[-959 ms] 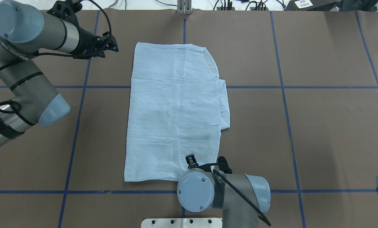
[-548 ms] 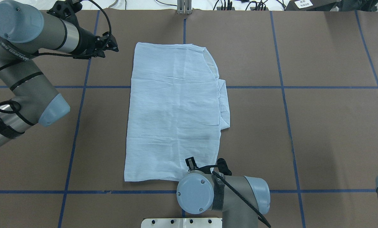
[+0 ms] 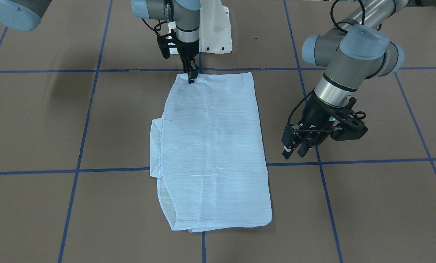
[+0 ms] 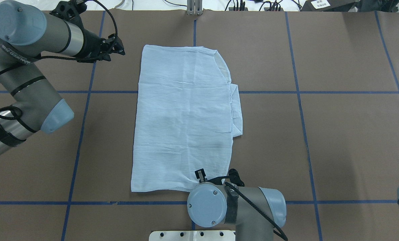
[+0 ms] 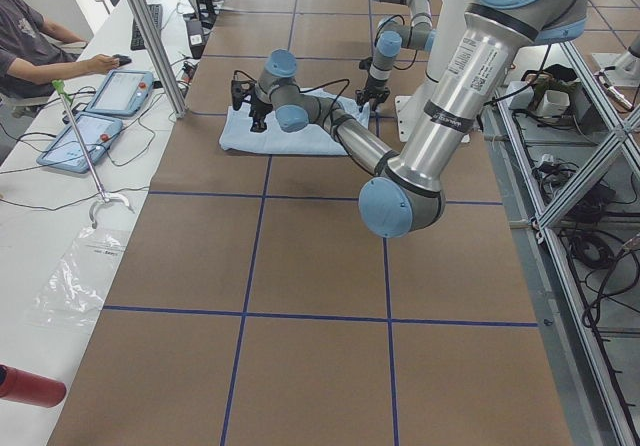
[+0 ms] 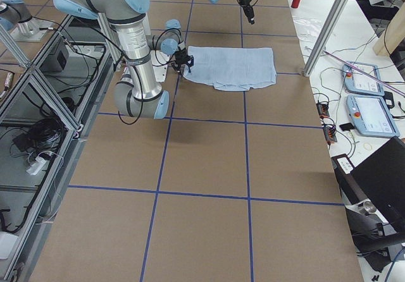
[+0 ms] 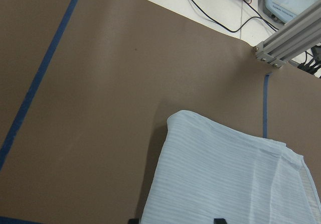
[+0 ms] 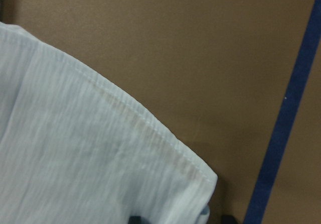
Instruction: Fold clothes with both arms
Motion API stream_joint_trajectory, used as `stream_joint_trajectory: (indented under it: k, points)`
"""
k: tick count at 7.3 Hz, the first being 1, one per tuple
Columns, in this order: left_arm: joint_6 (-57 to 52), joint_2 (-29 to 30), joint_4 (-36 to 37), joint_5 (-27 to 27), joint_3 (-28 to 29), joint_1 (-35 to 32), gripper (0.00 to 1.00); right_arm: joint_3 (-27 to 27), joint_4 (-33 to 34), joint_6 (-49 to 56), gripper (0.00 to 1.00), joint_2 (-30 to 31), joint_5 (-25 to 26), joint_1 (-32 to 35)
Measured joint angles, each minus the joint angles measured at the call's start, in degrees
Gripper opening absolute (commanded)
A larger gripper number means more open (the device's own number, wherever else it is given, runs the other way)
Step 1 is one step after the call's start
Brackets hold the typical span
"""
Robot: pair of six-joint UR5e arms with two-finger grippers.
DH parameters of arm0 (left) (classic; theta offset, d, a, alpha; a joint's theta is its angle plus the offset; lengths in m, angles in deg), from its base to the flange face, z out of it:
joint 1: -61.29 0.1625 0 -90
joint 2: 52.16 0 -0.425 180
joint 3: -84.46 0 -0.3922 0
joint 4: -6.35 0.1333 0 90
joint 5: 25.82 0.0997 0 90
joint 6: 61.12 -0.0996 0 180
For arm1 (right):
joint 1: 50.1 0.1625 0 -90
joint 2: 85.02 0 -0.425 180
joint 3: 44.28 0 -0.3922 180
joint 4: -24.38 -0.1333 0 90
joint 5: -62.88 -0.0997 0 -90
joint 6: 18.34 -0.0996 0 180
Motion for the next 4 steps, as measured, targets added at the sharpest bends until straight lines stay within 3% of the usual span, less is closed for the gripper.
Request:
stream_joint_trajectory:
  k: [4]
  points:
    - [0.08, -0.06, -0.02, -0.01, 0.08, 0.03, 0.58, 0.04, -0.15, 1.04, 0.0, 0.1, -0.19, 1.57]
